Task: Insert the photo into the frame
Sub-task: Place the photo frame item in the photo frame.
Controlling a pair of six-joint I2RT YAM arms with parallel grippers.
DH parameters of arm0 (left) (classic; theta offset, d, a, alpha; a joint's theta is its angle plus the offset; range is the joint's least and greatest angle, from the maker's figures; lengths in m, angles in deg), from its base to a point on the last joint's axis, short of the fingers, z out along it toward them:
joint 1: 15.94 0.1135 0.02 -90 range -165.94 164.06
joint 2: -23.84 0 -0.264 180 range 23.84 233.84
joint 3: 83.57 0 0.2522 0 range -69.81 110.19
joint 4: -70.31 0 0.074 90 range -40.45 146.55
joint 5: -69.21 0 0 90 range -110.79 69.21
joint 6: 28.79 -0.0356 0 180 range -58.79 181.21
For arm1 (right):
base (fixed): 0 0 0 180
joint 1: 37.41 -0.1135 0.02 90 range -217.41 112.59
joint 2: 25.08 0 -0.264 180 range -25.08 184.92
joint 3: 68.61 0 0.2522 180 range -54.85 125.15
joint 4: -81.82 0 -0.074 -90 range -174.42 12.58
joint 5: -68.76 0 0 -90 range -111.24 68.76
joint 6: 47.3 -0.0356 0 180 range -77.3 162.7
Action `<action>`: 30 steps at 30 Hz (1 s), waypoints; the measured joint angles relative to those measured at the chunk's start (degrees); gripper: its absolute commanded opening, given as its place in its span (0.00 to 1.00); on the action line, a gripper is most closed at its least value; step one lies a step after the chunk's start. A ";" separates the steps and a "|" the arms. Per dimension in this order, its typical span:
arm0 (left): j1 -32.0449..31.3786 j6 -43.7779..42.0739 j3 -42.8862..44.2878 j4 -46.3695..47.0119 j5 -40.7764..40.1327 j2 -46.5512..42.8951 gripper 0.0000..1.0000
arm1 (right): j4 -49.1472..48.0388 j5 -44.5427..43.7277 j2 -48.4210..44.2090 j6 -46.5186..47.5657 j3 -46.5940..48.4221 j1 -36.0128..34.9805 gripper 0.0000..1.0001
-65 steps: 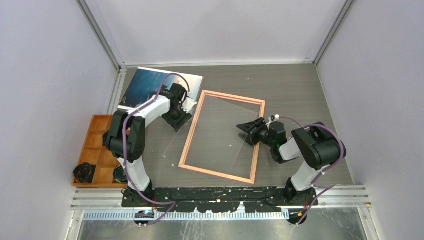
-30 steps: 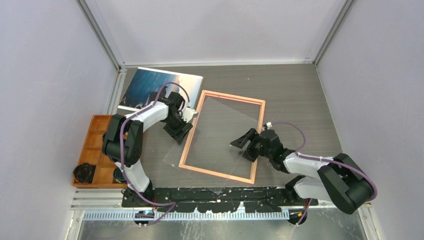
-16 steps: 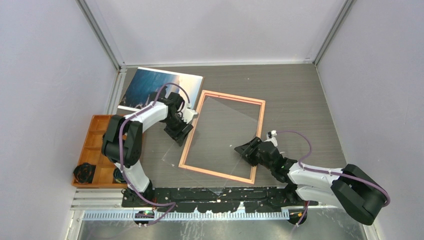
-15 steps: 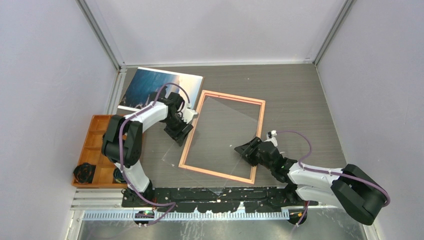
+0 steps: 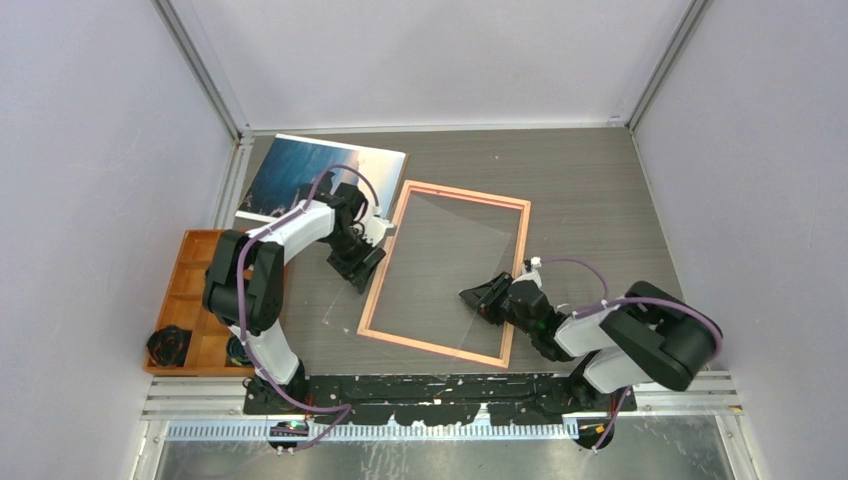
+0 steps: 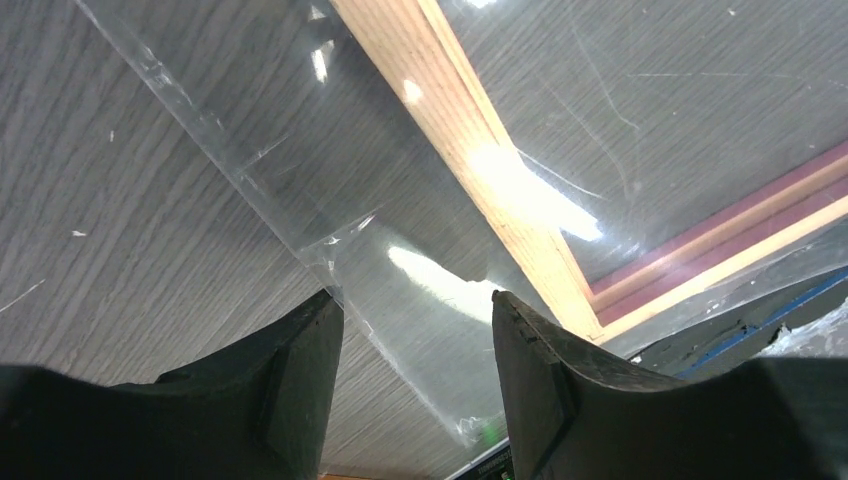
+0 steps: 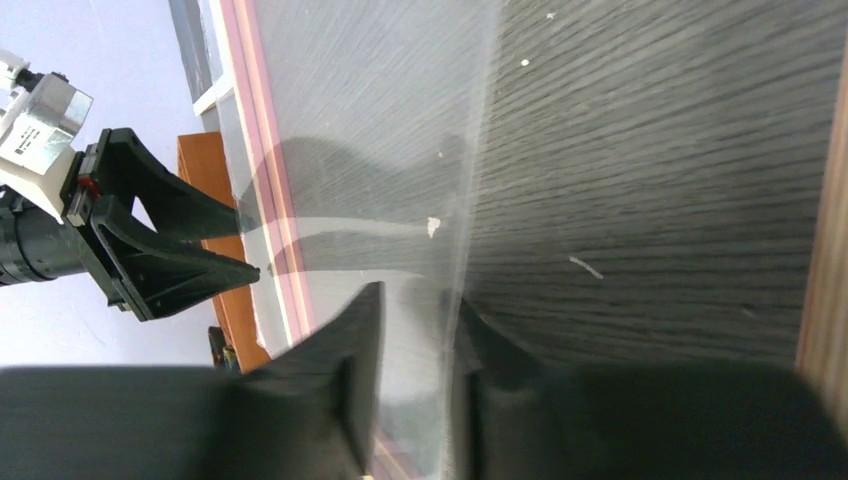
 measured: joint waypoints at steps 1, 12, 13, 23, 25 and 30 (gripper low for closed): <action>0.00 0.00 0.04 -0.22 0.22 0.00 0.59 | -1.68 0.81 0.68 -0.33 -0.31 0.87 0.03; 2.80 -0.17 8.15 -4.79 5.05 -2.97 0.76 | 33.51 13.11 -27.12 16.35 13.33 12.72 0.01; 3.13 -0.15 8.87 -4.72 5.09 -3.30 0.75 | 36.68 15.06 -28.22 18.56 15.63 14.21 0.01; 3.80 0.76 9.77 -1.49 1.79 -0.24 0.66 | 51.25 26.91 -19.08 28.20 19.80 22.77 0.01; 3.80 1.20 9.20 -0.04 0.87 1.25 0.64 | 51.28 28.30 -19.08 28.55 19.54 23.26 0.01; 3.80 1.88 7.54 2.91 -0.50 4.35 0.60 | 50.12 30.58 -19.08 29.27 19.52 25.09 0.01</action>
